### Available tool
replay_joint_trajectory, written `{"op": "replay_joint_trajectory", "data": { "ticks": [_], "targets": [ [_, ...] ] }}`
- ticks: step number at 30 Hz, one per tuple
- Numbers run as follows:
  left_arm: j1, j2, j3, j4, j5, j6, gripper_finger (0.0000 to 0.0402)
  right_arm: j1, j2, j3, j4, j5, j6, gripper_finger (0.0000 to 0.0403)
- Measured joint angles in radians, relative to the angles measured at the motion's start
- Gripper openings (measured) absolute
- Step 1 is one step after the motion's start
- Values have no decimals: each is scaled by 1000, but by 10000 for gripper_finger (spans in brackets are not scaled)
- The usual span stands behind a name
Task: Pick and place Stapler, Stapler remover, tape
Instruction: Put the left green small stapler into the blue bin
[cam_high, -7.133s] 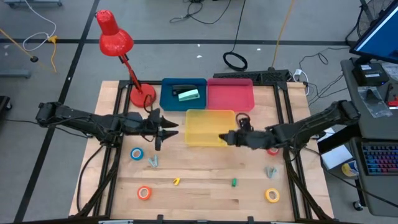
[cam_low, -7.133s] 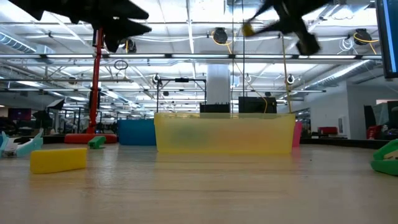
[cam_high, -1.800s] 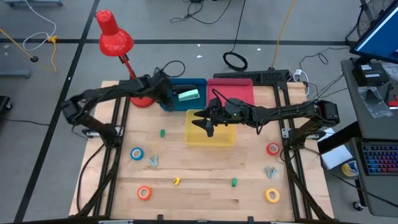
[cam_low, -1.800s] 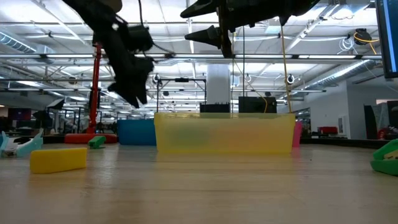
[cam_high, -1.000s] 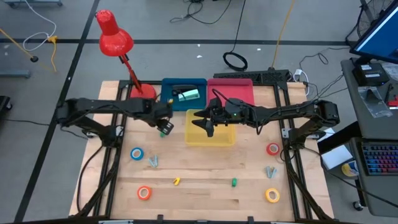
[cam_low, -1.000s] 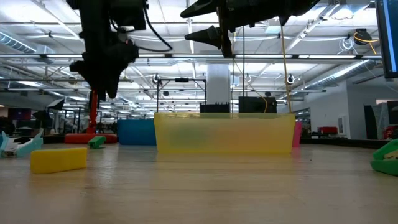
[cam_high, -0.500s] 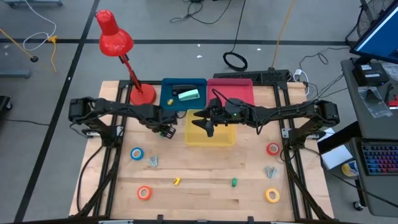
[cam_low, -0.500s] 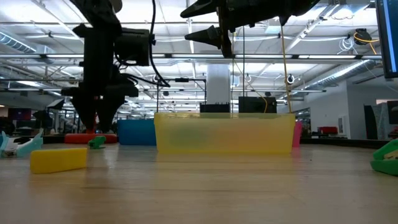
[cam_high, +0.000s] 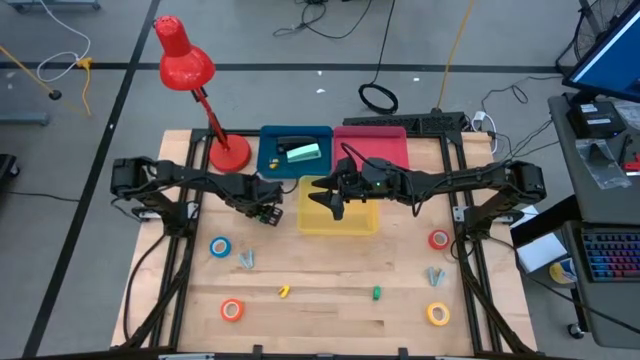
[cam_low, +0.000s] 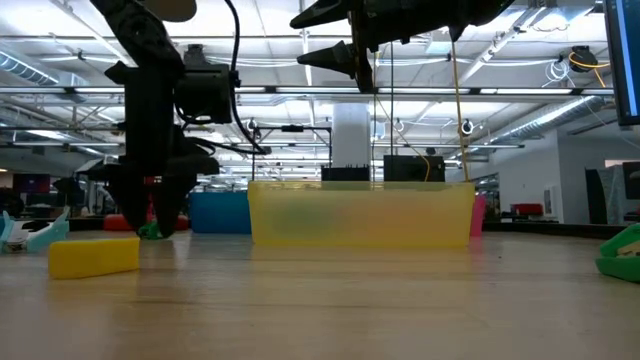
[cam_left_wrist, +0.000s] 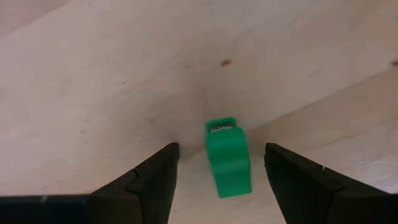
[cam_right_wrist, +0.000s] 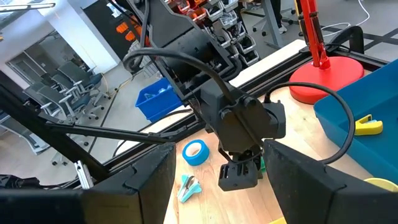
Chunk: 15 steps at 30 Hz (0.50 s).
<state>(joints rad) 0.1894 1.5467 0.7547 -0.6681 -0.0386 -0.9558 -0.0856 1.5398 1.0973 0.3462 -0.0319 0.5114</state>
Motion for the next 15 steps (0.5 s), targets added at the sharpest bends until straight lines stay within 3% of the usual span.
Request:
{"op": "replay_joint_trajectory", "data": {
  "ticks": [5, 15],
  "targets": [
    [0, 0, -4, 0, -9, -4, 201, 0, 0, 0, 0, 0, 0, 235],
    [4, 0, -4, -3, -17, 45, 68, 0, 0, 0, 0, 0, 0, 235]
  ]
}}
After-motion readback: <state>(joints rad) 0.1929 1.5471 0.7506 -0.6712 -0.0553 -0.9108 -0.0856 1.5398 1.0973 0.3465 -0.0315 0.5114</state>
